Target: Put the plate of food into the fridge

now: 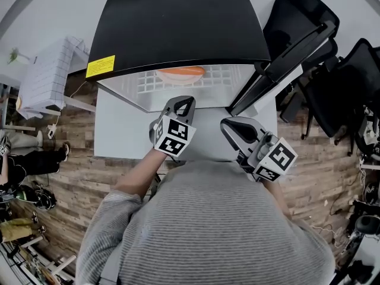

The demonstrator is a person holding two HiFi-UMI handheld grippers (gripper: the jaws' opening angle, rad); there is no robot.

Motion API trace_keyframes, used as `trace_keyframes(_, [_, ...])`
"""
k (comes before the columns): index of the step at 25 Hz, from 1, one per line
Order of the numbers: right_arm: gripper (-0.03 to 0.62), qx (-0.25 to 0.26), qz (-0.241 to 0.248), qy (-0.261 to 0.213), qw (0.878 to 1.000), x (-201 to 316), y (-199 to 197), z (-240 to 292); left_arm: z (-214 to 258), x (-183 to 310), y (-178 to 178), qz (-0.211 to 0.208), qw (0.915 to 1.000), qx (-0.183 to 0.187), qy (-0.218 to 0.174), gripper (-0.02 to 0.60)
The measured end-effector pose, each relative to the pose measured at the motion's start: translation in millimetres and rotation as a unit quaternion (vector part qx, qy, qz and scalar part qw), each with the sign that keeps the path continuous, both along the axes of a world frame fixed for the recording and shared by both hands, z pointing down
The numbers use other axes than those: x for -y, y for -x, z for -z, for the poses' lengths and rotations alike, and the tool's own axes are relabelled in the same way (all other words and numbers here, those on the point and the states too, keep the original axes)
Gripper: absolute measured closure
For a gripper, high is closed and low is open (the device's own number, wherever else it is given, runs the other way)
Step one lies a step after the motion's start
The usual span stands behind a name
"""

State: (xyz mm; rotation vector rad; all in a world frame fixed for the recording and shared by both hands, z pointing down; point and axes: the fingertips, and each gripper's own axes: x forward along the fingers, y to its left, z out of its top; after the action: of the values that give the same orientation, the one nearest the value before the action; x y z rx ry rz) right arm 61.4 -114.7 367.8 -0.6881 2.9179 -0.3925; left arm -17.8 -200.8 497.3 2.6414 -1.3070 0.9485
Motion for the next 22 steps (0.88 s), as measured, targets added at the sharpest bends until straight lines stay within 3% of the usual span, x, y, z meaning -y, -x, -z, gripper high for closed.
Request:
trace_keyframes(3, [0.580,-0.001,0.001,0.001,1.000,-2,2,-1,15,-9,3,0.020,0.9971,-0.074,0.004,0.571])
trace_keyframes(8, [0.580,0.001,0.005,0.002,1.000,-4,6,0,35,-22,5,0.025,0.9906,-0.133,-0.019,0.571])
trace_keyframes(14, [0.580,-0.002,0.011,0.003,1.000,-9,16,-2,59,-46,-5,-0.025,0.9721,-0.231,-0.031,0.571])
trace_keyframes(22, [0.580,-0.019,0.025,0.002,1.000,-17,34,-12,84,-81,-6,-0.069,0.9502,-0.301,-0.045,0.571])
